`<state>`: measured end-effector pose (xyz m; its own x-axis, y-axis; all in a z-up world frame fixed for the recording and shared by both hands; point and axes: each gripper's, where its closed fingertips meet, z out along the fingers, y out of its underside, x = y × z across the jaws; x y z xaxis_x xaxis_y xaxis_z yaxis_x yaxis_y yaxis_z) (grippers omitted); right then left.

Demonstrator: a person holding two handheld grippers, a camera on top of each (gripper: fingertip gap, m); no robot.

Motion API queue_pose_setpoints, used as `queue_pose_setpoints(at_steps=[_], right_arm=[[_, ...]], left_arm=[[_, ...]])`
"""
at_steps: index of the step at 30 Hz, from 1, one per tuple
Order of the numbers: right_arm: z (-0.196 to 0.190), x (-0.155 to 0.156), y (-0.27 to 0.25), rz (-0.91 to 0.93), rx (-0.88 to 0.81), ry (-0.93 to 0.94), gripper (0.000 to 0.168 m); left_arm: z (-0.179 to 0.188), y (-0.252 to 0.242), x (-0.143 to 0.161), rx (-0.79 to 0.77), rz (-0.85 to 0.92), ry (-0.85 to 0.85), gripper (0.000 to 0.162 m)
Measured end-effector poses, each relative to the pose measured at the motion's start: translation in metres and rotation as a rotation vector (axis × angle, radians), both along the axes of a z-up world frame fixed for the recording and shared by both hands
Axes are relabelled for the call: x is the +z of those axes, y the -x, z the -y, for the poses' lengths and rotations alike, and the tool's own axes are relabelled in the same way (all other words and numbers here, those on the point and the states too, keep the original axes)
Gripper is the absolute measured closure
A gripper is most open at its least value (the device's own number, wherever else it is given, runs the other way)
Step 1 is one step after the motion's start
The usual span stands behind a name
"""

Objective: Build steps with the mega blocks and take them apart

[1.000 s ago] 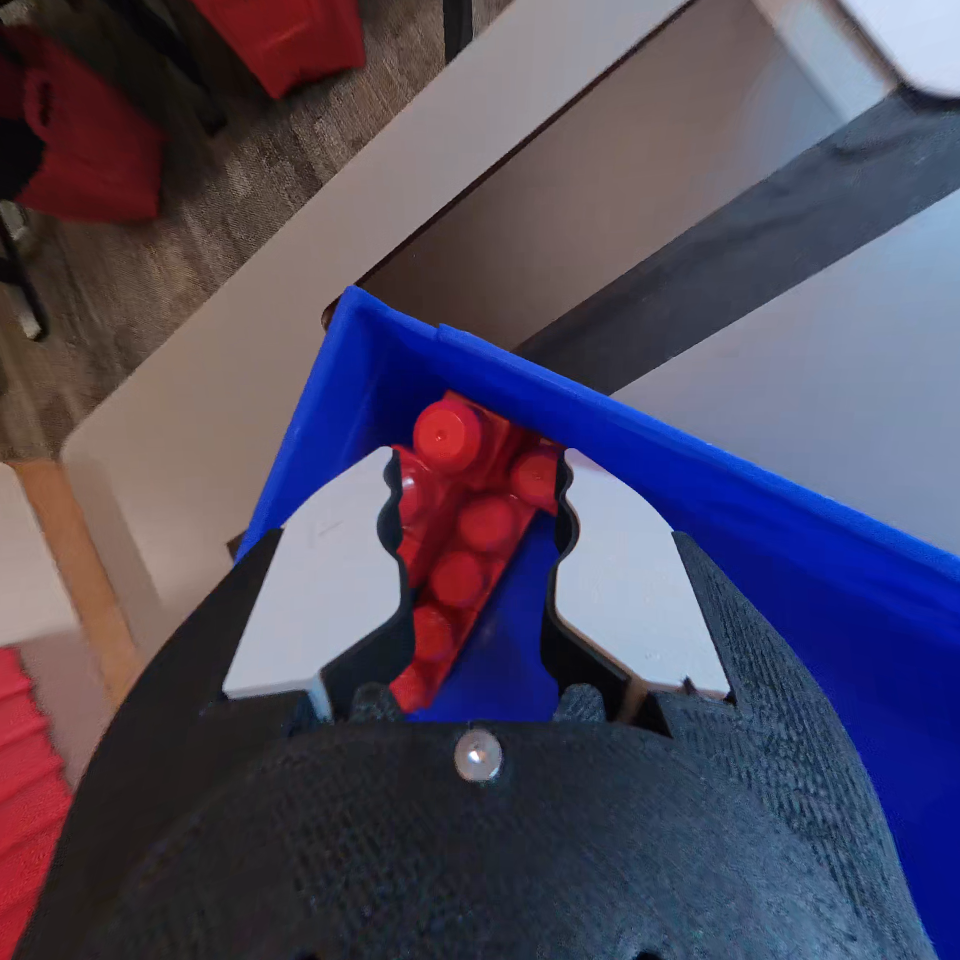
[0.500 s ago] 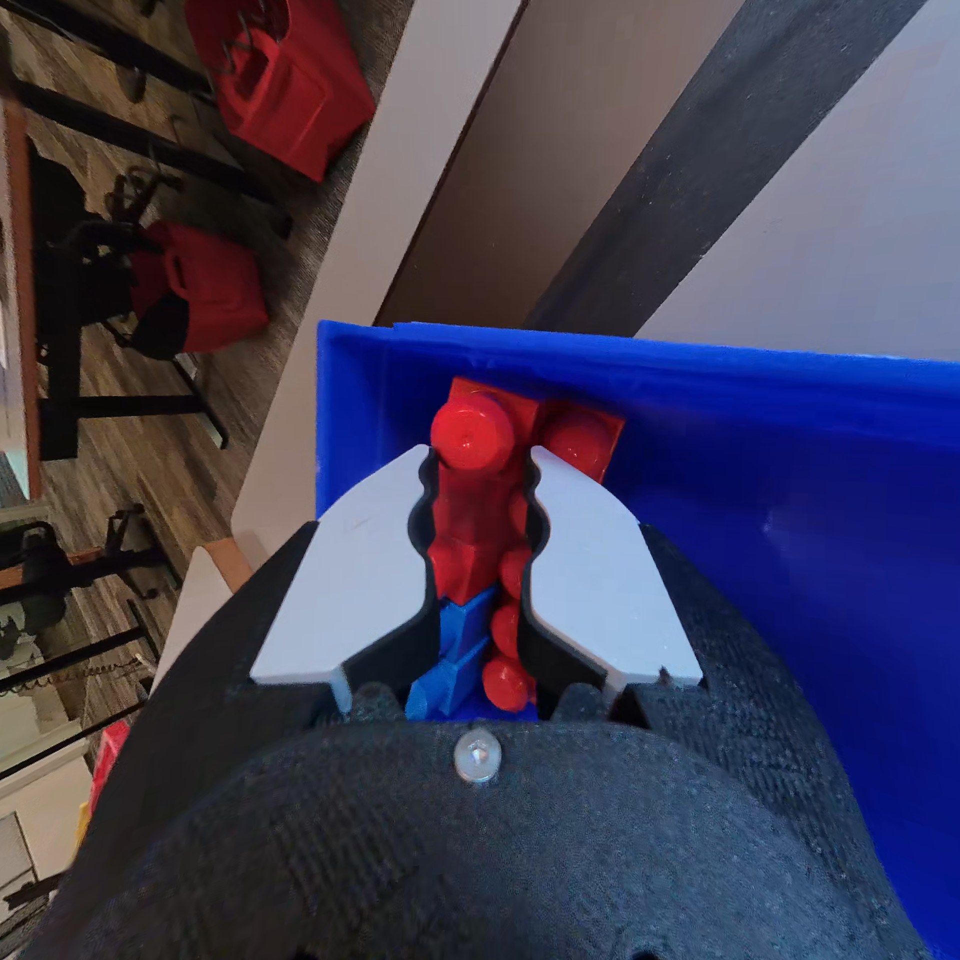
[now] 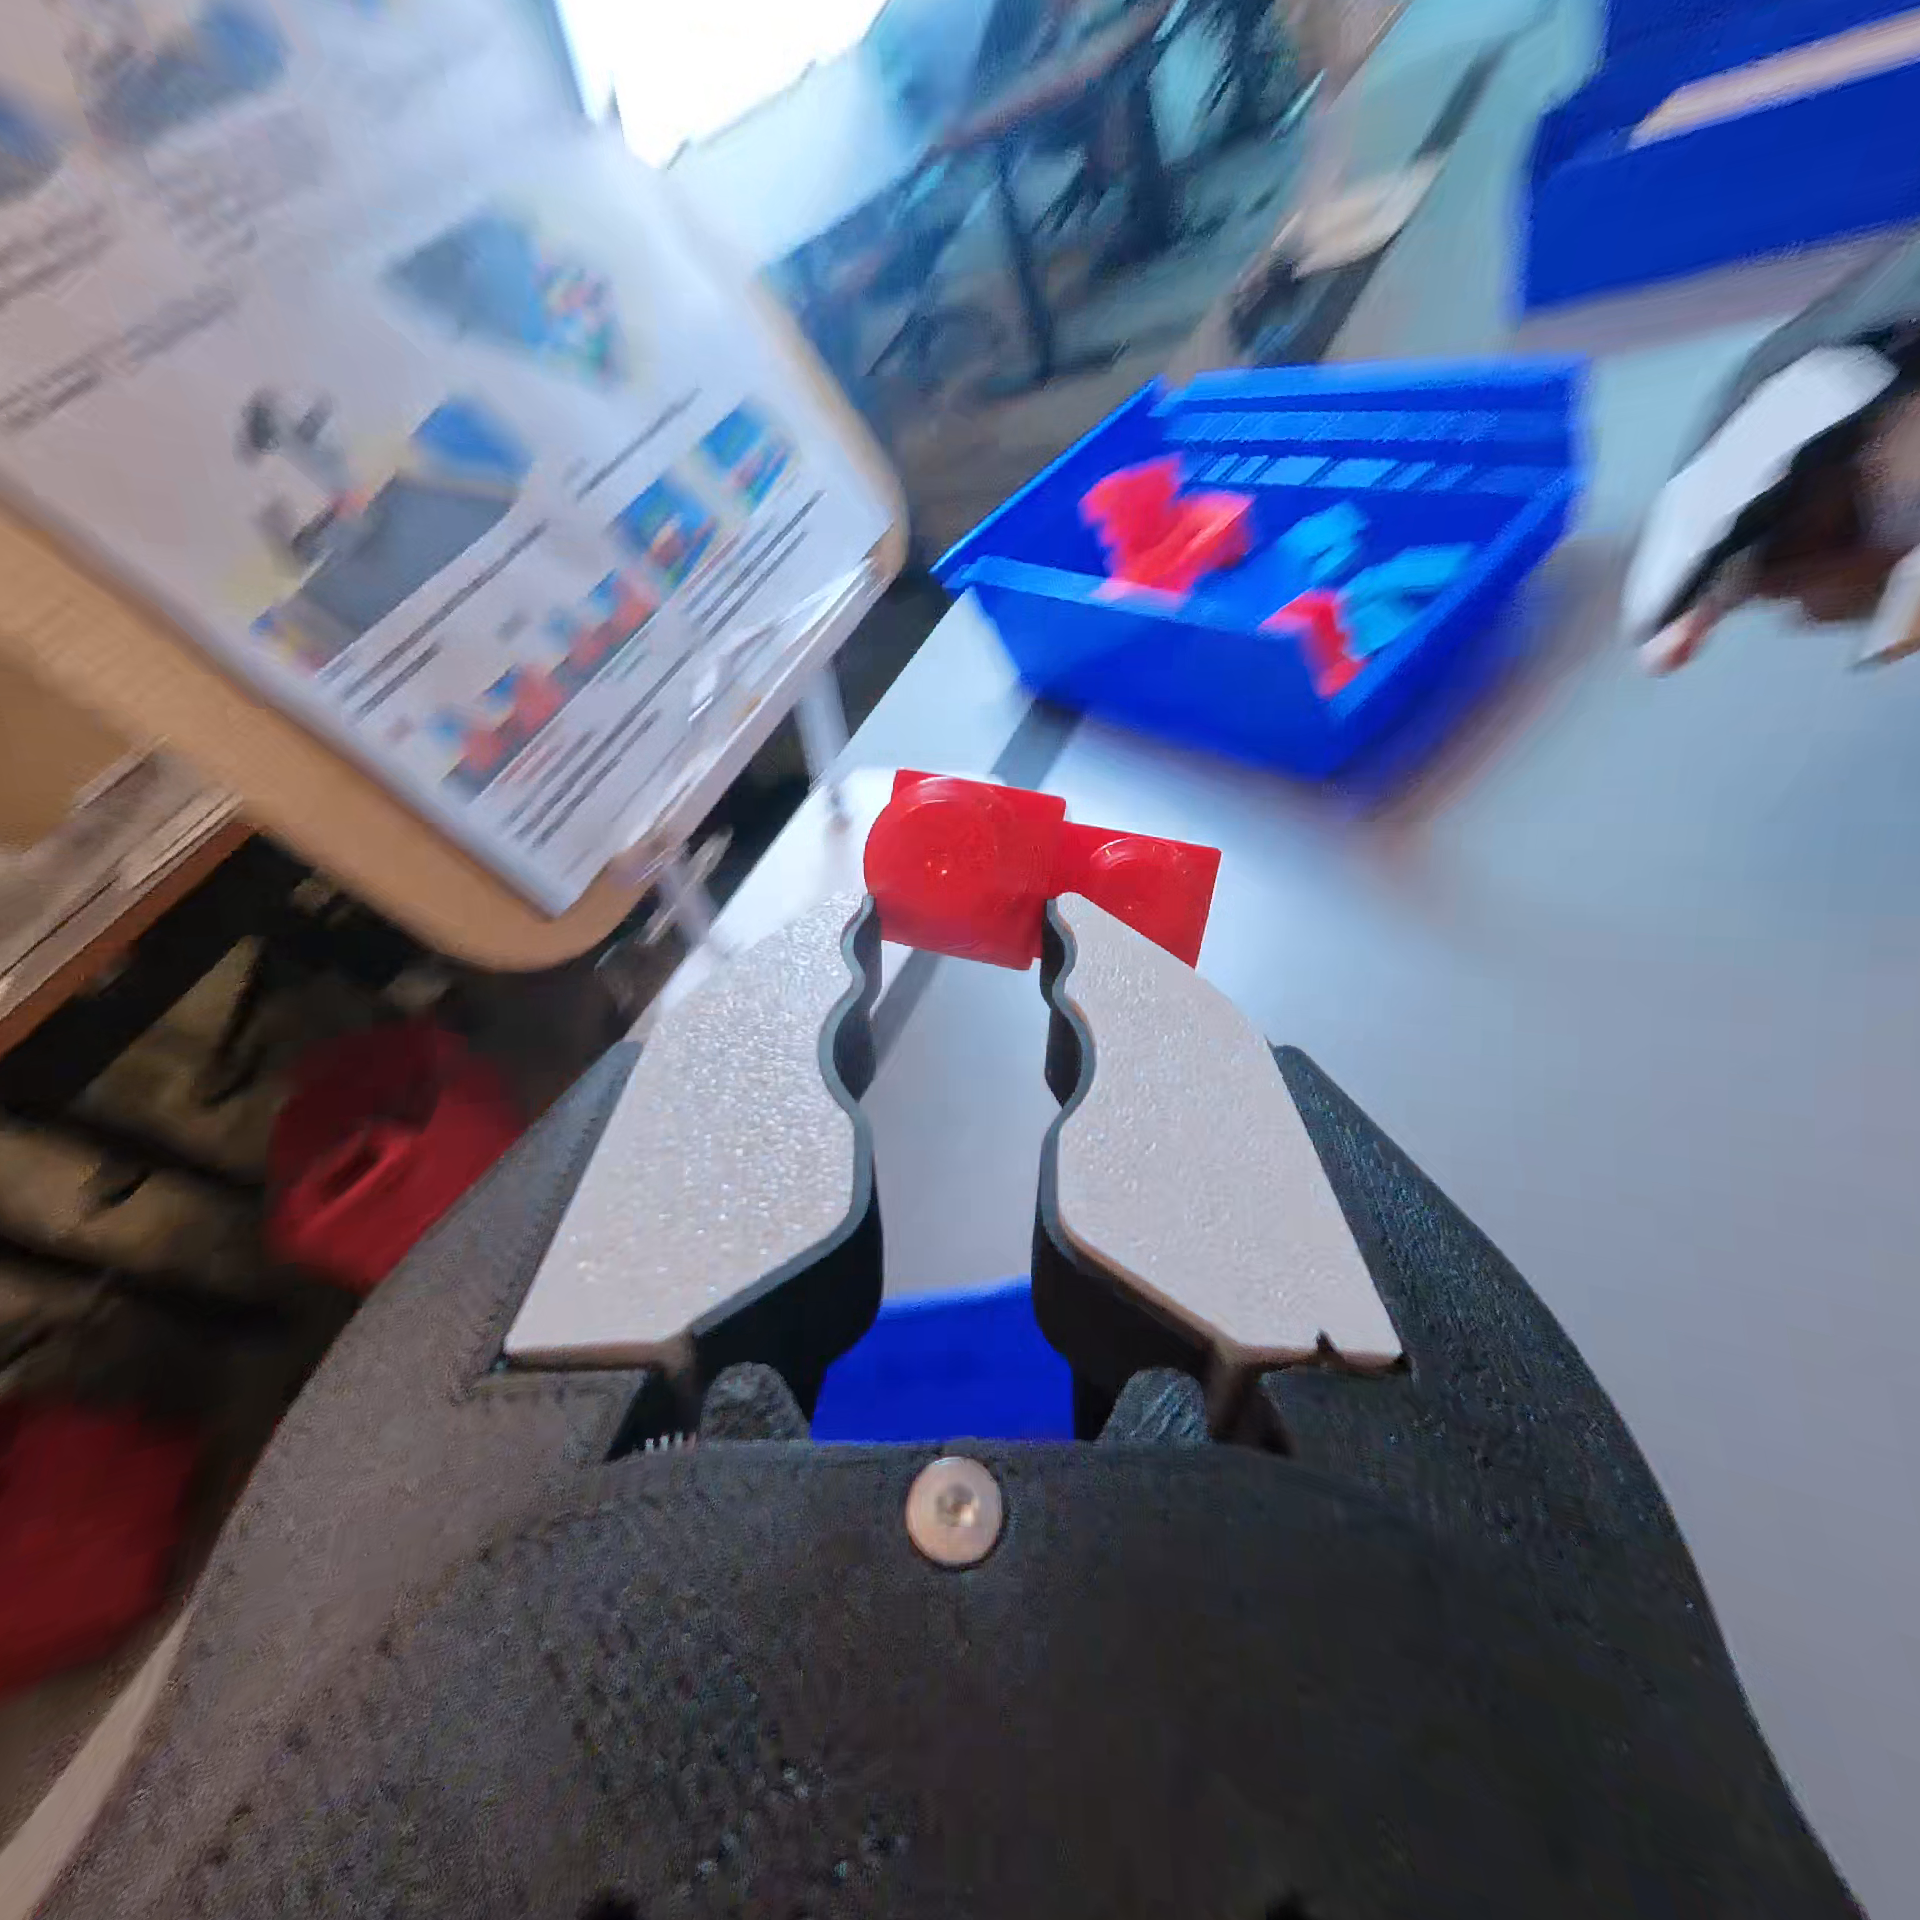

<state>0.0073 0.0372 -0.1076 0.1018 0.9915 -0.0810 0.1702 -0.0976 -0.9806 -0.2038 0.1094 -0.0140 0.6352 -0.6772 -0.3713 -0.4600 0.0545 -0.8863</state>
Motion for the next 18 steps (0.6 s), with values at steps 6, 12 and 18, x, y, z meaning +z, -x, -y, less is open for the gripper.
queue_pose_setpoints(at_steps=[6, 12, 18], right_arm=[[0.055, 0.026, 0.019, -0.234, 0.355, 0.425, 0.098], [0.060, 0.040, 0.013, -0.369, 0.481, 0.661, 0.123], [0.050, 0.028, 0.014, -0.331, 0.423, 0.615, 0.128]], left_arm=[[0.094, -0.127, -0.003, -0.405, 0.276, -0.055, 0.132], [0.120, -0.170, -0.030, -0.523, 0.266, -0.090, 0.132], [0.116, -0.166, -0.052, -0.537, 0.258, -0.037, 0.133]])
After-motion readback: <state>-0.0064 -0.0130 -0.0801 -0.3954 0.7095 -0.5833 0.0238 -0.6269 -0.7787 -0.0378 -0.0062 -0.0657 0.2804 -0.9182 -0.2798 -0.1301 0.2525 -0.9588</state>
